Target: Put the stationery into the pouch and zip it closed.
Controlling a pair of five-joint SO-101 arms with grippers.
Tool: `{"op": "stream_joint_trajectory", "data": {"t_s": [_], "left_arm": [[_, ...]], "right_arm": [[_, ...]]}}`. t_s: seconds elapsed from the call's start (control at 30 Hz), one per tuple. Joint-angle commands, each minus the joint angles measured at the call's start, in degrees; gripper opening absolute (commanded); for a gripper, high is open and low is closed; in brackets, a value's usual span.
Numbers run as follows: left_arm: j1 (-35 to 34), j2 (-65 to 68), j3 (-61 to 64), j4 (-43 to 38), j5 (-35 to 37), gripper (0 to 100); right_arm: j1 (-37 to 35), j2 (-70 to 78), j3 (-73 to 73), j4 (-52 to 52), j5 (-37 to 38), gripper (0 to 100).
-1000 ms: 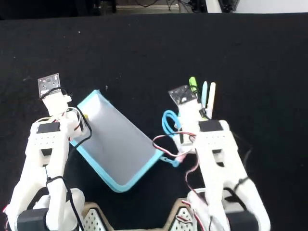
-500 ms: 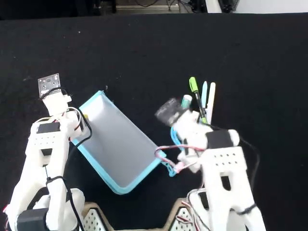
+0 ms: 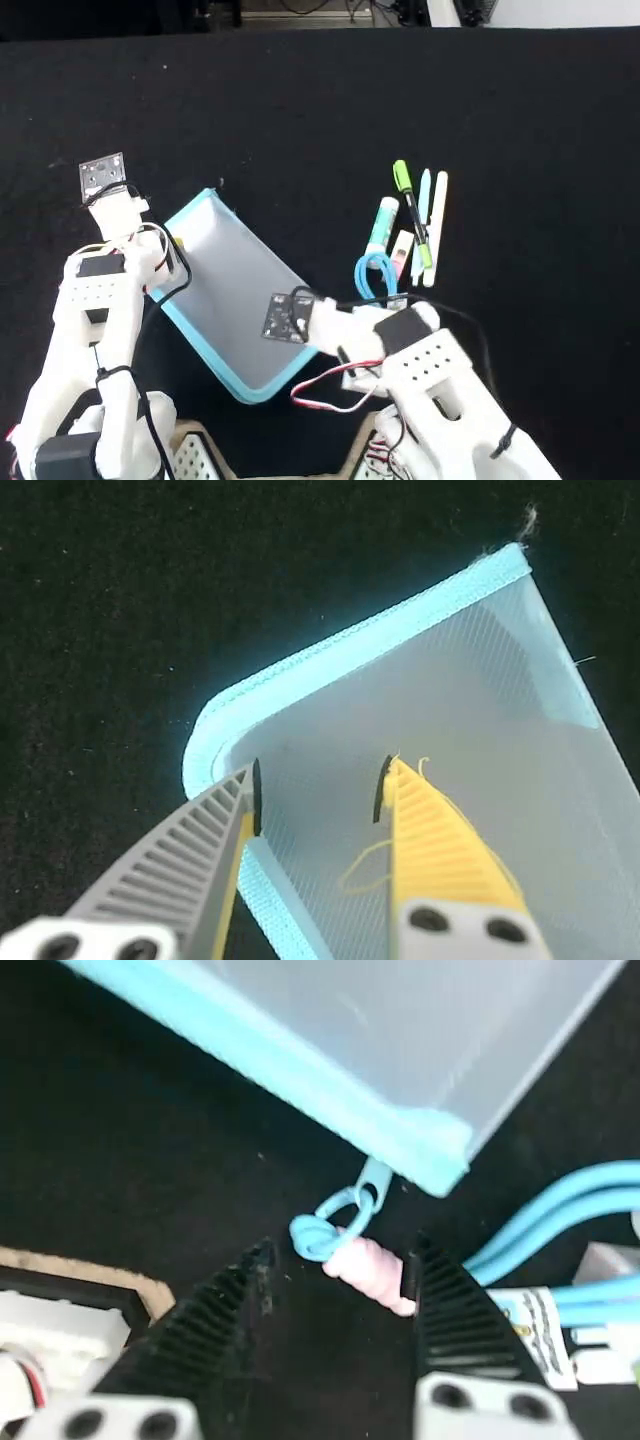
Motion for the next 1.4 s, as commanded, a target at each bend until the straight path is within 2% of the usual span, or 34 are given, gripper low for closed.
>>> {"op": "stream_joint_trajectory", "data": {"t_s": [0.0,0.2,0.43,0.5,0.6,0.63,0.73,0.87,0.97,1.07,1.2,1.37], "left_arm": [[0.04,-0.62,-3.65,-0.18,0.26,21],[0.04,-0.62,-3.65,-0.18,0.26,21],[0.04,-0.62,-3.65,-0.18,0.26,21],[0.04,-0.62,-3.65,-0.18,0.26,21],[0.04,-0.62,-3.65,-0.18,0.26,21],[0.04,-0.62,-3.65,-0.18,0.26,21],[0.04,-0.62,-3.65,-0.18,0.26,21],[0.04,-0.62,-3.65,-0.18,0.26,21],[0.04,-0.62,-3.65,-0.18,0.26,21],[0.04,-0.62,-3.65,-0.18,0.26,21],[0.04,-0.53,-3.65,-0.18,0.26,21],[0.04,-0.44,-3.65,-0.18,0.26,21]], "right_arm": [[-0.53,-1.10,1.10,-3.08,-0.62,19.8],[0.35,-1.01,5.93,-9.41,-0.79,19.8],[8.53,-1.01,6.20,-13.98,-0.70,19.5],[8.53,-1.01,6.73,-13.98,-0.70,15.5],[8.70,-1.01,6.81,-14.42,-0.70,1.8],[8.79,-1.01,6.37,-14.33,-0.70,0.8],[9.85,-1.01,4.09,-13.89,-1.05,0.8],[14.68,-1.01,-0.57,-12.66,-6.42,1.1],[15.65,-1.01,-1.63,-10.20,-9.23,1.1],[15.21,-0.92,-0.31,-9.93,-12.13,2.9],[13.54,-0.92,1.54,-9.93,-14.15,13.2],[10.46,-0.92,2.07,-12.84,-15.47,13.2]]}}
